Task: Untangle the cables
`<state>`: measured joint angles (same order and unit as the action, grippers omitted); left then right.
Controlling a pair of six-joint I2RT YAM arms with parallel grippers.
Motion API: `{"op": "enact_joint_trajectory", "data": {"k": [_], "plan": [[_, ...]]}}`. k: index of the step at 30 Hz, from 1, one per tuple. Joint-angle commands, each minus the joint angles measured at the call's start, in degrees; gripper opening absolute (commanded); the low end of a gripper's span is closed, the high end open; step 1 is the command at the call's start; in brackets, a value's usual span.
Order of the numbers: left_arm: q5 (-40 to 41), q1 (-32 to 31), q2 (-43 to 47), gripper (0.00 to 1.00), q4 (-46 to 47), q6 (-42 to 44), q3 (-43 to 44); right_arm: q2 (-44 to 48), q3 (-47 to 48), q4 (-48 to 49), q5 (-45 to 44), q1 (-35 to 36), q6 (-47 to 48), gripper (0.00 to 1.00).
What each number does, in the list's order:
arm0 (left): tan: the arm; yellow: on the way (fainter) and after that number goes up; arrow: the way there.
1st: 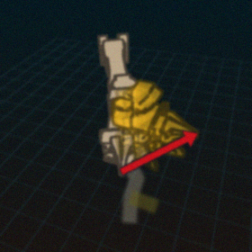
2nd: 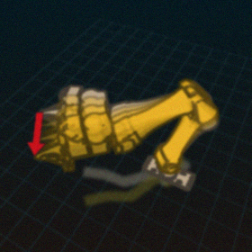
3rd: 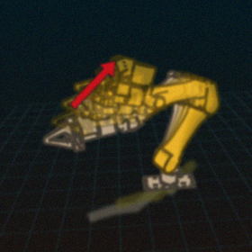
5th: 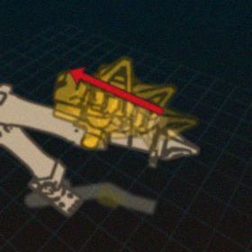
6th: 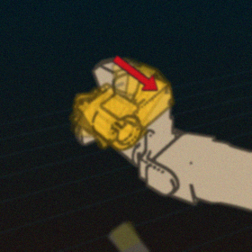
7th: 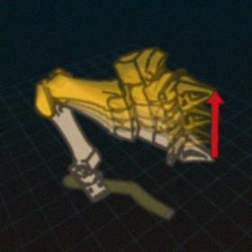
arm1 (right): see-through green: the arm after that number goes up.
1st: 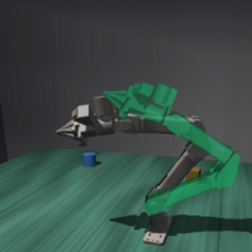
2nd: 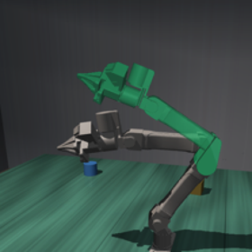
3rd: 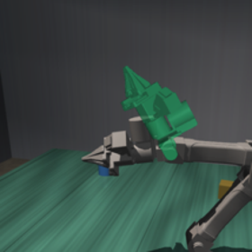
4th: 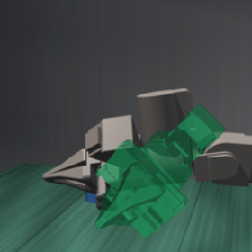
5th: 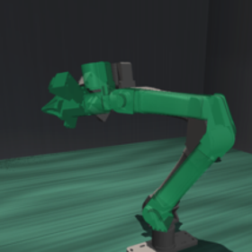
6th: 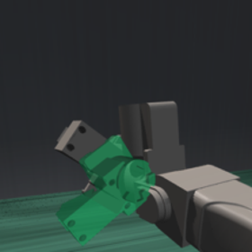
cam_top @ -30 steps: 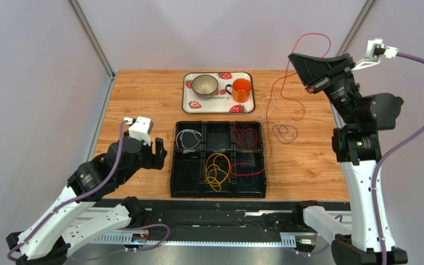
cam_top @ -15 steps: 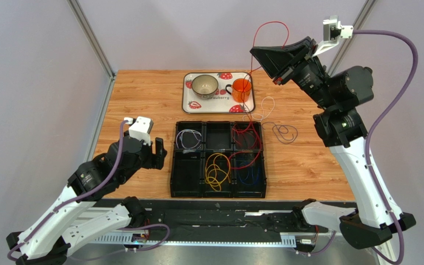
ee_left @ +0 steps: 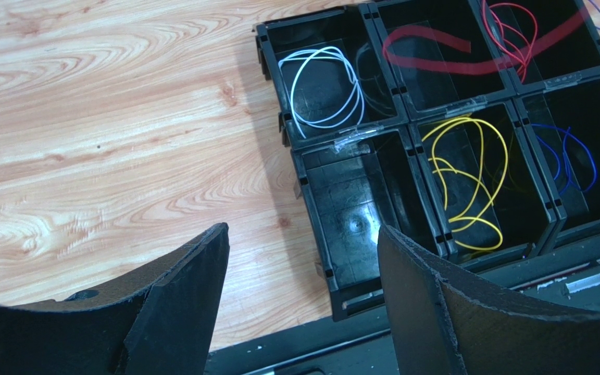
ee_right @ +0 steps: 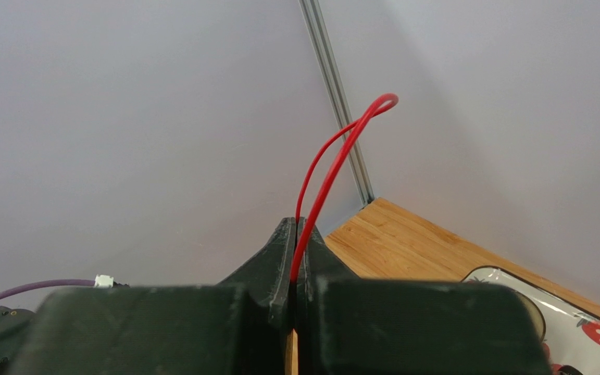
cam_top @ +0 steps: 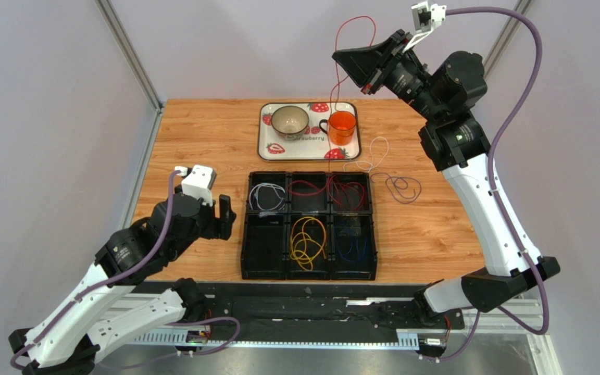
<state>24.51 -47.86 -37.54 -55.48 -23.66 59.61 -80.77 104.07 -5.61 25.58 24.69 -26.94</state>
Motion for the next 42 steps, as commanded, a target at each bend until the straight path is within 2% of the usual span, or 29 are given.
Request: {"op": "enact_joint_trajectory", "data": {"k": [1,11,18,23,35,42], "plan": [[0.5,0.4,0.3,0.78,0.7,0.2,0.1,0.2,4.8,-1.0,-0.6,0.1,3.4,0.00],[0.5,0.4,0.2,0.78,0.7,0.2,0.2,2.7,1.0,-2.4,-4.4,-3.1,7.4,0.00],[0.6,0.4,0.0,0.78,0.7,0.2,0.1,5.7,-9.3,-0.4,-5.6,-4.7,8.6,0.00],[0.5,0.4,-0.1,0.78,0.7,0.2,0.1,6.4,-12.4,-0.1,-6.0,-5.0,9.7,0.00],[0.8,0.4,-0.3,0.78,0.6,0.1,0.2,5.4,-5.8,-6.3,-13.6,-6.4,16.7,0.00],[0.9,0.4,-0.5,0.78,0.6,0.1,0.1,4.7,-5.0,-8.3,-17.5,-6.7,20.1,0.00]]}}
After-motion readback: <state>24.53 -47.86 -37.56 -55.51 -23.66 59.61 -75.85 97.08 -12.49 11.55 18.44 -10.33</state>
